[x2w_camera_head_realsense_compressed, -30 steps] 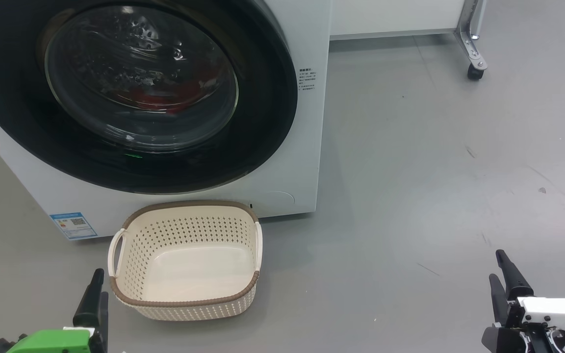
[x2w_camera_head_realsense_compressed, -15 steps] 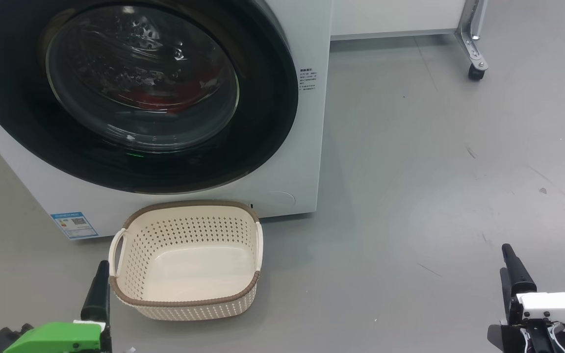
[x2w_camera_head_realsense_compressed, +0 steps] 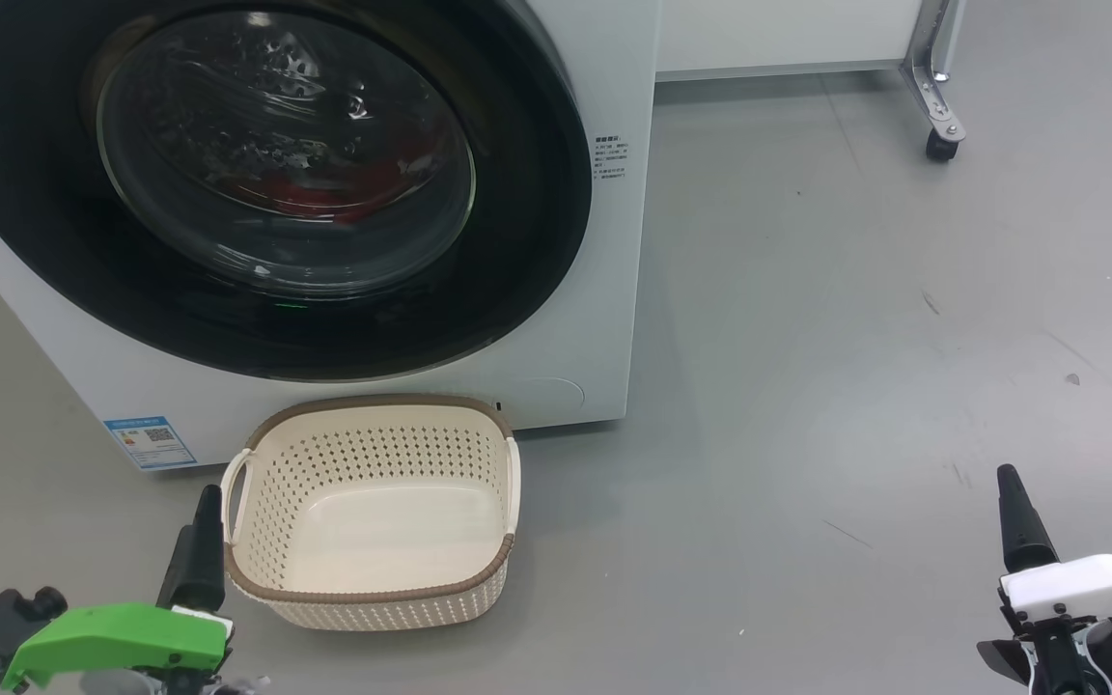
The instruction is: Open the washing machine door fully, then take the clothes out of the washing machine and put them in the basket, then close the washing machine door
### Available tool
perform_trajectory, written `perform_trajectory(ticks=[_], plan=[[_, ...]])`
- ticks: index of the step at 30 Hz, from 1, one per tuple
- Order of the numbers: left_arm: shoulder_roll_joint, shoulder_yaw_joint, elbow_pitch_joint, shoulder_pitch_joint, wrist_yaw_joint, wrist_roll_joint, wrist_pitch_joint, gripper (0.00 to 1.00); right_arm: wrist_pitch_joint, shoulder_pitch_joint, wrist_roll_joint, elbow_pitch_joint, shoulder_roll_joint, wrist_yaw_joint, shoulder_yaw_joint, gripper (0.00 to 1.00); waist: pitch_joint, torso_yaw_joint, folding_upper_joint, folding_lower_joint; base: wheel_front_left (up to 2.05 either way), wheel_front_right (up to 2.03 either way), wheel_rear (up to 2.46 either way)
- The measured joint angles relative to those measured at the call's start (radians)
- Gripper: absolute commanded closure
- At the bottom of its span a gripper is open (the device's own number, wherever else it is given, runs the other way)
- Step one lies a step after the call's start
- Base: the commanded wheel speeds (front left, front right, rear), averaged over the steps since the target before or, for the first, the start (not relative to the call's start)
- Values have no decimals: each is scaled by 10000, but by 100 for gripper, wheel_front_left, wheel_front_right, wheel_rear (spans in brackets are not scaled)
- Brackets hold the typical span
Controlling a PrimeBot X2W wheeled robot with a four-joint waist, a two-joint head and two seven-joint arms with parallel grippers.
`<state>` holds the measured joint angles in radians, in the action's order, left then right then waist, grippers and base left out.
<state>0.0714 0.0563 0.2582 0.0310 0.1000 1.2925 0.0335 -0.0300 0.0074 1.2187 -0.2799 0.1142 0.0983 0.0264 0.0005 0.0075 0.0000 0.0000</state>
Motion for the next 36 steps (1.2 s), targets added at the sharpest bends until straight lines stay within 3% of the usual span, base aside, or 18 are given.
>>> perform_trajectory(ticks=[23, 36], plan=[[437, 1432, -336, 29, -901, -4577, 742, 0, -736, 1, -3772, 203, 391, -769, -1340, 0, -76, 48, 0, 0, 0, 0, 0], [431, 2094, -337, 28, -1279, -6355, 1189, 0, -1195, 17, -5613, 259, 407, -1091, -2069, 0, -121, 99, 0, 0, 0, 0, 0]])
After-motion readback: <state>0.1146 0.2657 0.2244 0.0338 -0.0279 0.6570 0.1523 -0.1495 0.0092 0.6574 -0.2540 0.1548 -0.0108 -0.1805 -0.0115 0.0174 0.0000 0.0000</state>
